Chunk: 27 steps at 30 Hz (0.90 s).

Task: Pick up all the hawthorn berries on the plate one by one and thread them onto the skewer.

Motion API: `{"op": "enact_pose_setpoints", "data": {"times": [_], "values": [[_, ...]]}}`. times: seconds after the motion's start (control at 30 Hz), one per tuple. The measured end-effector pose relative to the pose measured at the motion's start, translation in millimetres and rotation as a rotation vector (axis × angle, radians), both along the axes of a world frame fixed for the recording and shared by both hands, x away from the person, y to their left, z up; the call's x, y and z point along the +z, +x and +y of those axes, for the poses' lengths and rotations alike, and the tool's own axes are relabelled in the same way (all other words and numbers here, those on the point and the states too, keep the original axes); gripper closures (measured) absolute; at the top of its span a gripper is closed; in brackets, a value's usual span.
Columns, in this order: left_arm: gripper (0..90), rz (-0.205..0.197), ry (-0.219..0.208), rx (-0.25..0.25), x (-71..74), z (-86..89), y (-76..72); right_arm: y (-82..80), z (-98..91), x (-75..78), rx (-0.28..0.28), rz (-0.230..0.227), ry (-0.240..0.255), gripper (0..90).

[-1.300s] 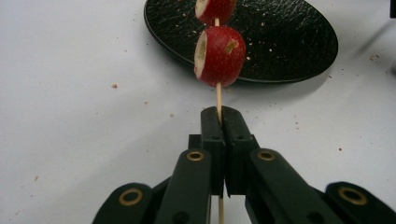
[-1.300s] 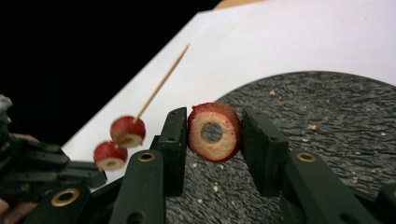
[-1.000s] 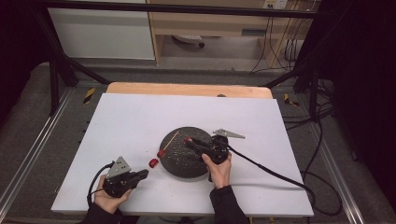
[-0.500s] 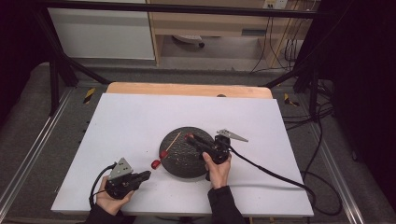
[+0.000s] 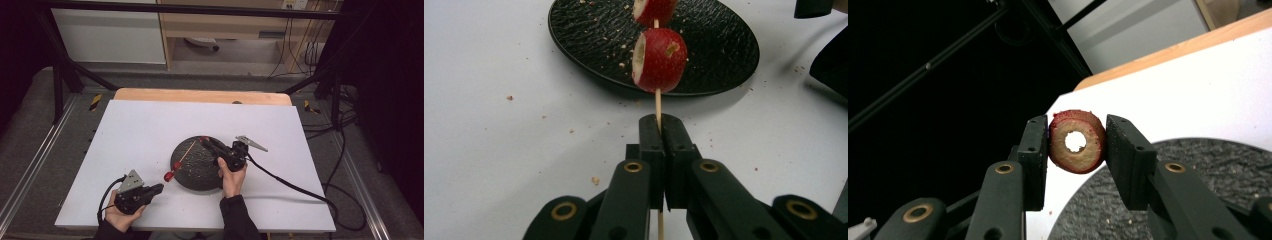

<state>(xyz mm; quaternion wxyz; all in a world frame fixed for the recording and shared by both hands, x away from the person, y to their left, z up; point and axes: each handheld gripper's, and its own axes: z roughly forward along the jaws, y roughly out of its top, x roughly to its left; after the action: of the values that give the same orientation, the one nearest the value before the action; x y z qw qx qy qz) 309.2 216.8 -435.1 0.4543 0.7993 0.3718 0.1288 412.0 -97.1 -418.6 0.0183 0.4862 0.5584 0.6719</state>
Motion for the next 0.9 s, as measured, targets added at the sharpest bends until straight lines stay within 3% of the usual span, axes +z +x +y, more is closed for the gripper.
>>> {"op": "enact_pose_setpoints", "data": {"times": [0.9], "values": [[88.6, 0.006, -0.062, 0.029, -0.6, -21.4, -0.4, 12.4, 1.2, -2.9, -0.074, -0.014, 0.138, 62.8]]}}
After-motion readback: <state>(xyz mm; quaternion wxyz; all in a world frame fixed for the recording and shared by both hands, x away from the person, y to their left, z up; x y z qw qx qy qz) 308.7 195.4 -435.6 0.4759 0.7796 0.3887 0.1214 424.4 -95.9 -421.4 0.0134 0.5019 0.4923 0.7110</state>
